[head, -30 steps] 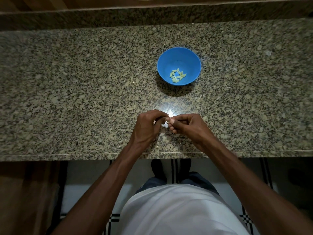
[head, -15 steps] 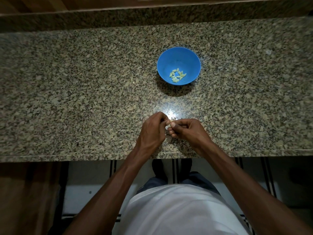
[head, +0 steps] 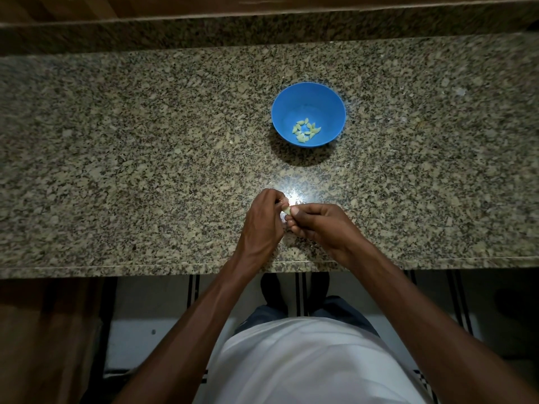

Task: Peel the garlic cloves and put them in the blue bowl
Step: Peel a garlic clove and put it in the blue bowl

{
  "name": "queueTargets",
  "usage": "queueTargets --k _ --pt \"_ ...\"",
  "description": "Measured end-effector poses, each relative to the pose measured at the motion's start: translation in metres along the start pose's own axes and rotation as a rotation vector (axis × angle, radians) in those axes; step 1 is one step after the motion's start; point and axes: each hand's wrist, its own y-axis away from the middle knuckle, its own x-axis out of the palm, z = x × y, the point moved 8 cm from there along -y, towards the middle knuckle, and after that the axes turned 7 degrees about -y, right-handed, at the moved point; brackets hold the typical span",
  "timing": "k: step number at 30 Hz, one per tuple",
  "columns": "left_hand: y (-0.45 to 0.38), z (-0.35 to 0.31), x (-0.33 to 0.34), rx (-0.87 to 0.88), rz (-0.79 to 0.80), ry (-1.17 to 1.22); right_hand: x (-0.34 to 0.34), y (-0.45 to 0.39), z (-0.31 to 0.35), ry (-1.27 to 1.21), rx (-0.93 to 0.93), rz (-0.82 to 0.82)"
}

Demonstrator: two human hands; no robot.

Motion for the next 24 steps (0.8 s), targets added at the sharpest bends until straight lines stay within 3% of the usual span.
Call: queueTargets --k 6,12,17,24 --pt "0.005 -0.004 -0.006 0.073 -0.056 0.04 -0.005 -0.003 -0.006 -0.164 0.062 -0.038" --pt "0.014 0.033 -0.007 -0.333 -0.008 0.427 -0.012 -0.003 -0.006 -0.254 0.081 -0.027" --pt "0.014 0.032 0.003 -0.397 0.059 0.541 -0.013 -0.001 -0.002 -0.239 0.059 -0.005" --pt "0.016 0.026 0.016 -0.555 0.102 0.801 -0.016 0.003 0.013 0.053 -0.099 -0.012"
